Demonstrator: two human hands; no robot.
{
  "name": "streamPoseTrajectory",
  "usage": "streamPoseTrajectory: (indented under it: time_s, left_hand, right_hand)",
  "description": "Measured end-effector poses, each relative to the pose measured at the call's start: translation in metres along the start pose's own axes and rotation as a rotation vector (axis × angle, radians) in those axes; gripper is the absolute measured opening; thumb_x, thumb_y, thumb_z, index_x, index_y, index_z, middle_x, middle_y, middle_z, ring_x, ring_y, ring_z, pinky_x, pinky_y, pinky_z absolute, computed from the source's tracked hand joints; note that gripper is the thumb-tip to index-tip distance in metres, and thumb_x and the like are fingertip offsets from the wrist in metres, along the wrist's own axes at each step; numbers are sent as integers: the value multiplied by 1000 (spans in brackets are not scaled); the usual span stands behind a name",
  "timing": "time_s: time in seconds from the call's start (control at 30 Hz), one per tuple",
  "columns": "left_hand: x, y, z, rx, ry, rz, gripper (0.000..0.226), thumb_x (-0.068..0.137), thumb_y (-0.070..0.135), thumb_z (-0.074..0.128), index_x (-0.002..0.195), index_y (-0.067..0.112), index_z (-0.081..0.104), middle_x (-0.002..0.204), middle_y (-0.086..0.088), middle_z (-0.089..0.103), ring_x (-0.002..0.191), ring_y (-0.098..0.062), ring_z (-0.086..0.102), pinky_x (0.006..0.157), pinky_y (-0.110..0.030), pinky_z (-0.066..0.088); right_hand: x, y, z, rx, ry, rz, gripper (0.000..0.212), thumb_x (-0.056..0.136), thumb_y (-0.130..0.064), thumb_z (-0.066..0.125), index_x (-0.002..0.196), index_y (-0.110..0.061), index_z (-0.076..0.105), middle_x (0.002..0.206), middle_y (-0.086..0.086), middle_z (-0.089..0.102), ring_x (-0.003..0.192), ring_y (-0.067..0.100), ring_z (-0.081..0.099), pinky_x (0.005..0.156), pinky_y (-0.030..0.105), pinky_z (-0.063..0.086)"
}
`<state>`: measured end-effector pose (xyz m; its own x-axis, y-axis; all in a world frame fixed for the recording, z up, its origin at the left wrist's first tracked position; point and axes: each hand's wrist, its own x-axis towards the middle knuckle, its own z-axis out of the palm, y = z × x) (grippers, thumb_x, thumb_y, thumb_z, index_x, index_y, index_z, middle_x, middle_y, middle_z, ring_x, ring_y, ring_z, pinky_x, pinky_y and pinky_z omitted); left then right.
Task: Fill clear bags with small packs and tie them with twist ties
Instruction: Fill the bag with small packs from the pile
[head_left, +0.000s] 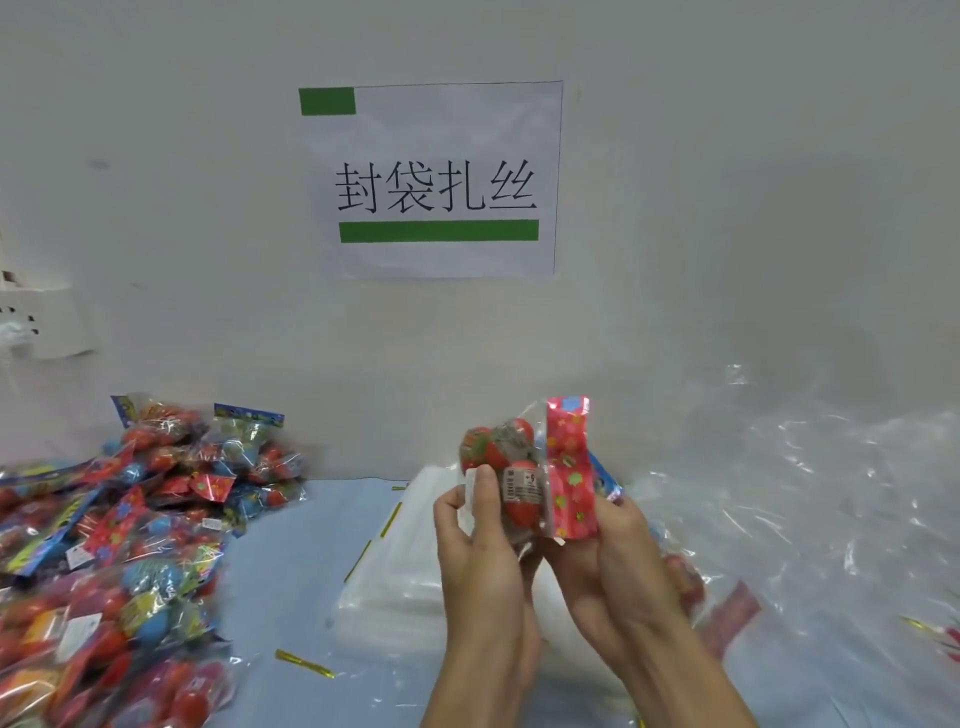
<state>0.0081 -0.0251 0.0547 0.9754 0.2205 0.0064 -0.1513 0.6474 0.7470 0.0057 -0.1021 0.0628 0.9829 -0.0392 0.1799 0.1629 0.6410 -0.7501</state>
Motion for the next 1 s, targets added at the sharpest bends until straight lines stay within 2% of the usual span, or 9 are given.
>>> streamPoseTrajectory:
  time_s: [0.1, 0.23, 0.4, 0.47, 0.53, 0.6, 0.73, 0.83, 1.0]
  left_hand:
    - [4, 2, -5, 20, 98, 27, 28, 97, 37, 57, 100, 10, 54, 78, -5, 73, 66, -16, 68, 59, -32, 57]
    - [5, 3, -11, 220, 64, 172, 24, 90, 40, 63, 100, 20, 53, 97, -3, 73, 77, -13, 73, 75, -34, 56]
    - [8, 11, -24, 400, -198, 149, 54, 67, 38, 80, 107, 36, 44, 95, 10, 74, 89, -23, 72, 87, -43, 55]
    - [11, 15, -28, 423, -221, 62, 84, 52, 55, 80, 124, 40, 40, 98, 10, 75, 92, -21, 73, 87, -47, 57]
    - [15, 16, -28, 416, -158, 35, 97, 47, 60, 86, 131, 32, 44, 92, 3, 75, 85, -21, 74, 73, -43, 60]
    - [17, 17, -28, 378, -82, 74, 91, 43, 61, 90, 119, 23, 58, 93, -6, 75, 80, -24, 73, 64, -41, 58]
    - [16, 16, -32, 366, -56, 203, 47, 51, 62, 75, 91, 39, 68, 81, 0, 75, 68, -14, 72, 53, -30, 55]
    - [15, 18, -31, 436, -49, 290, 24, 74, 53, 69, 91, 37, 65, 76, 6, 72, 64, -12, 71, 45, -21, 50]
    - [7, 21, -27, 586, -116, 386, 46, 69, 64, 62, 100, 31, 62, 75, 4, 70, 60, -12, 68, 44, -28, 49]
  right_hand:
    - [-2, -11, -8, -10, -56, 106, 38, 63, -29, 70, 93, -6, 73, 98, 16, 70, 86, 29, 65, 83, 43, 50]
    - [1, -19, -16, -387, 30, 97, 52, 79, -55, 68, 111, -15, 71, 106, 9, 76, 96, 32, 73, 86, 47, 59]
    - [1, -17, -17, -500, 193, -101, 20, 89, -27, 74, 102, -11, 74, 86, 15, 77, 71, 30, 73, 55, 31, 56]
    - [0, -16, -18, -619, 190, -148, 13, 90, -27, 75, 96, -16, 75, 83, 6, 78, 75, 24, 74, 57, 26, 54]
    - [-2, -16, -15, -743, 119, -169, 7, 89, -26, 76, 93, -20, 75, 84, -3, 77, 81, 13, 73, 65, 23, 56]
    - [-3, -14, -10, -799, 32, -168, 3, 92, -23, 73, 93, -21, 76, 85, -7, 76, 83, 7, 72, 70, 21, 58]
    - [-4, -15, -5, -858, 16, -191, 7, 95, -27, 69, 96, -22, 74, 90, -9, 76, 87, 6, 71, 72, 17, 56]
    - [-4, -17, -7, -729, -13, -67, 24, 92, -41, 70, 107, -21, 66, 101, -1, 75, 96, 18, 72, 78, 34, 61]
    - [-3, -15, -16, -498, -146, 155, 68, 72, -59, 80, 126, -23, 59, 110, 6, 76, 100, 28, 74, 87, 53, 60]
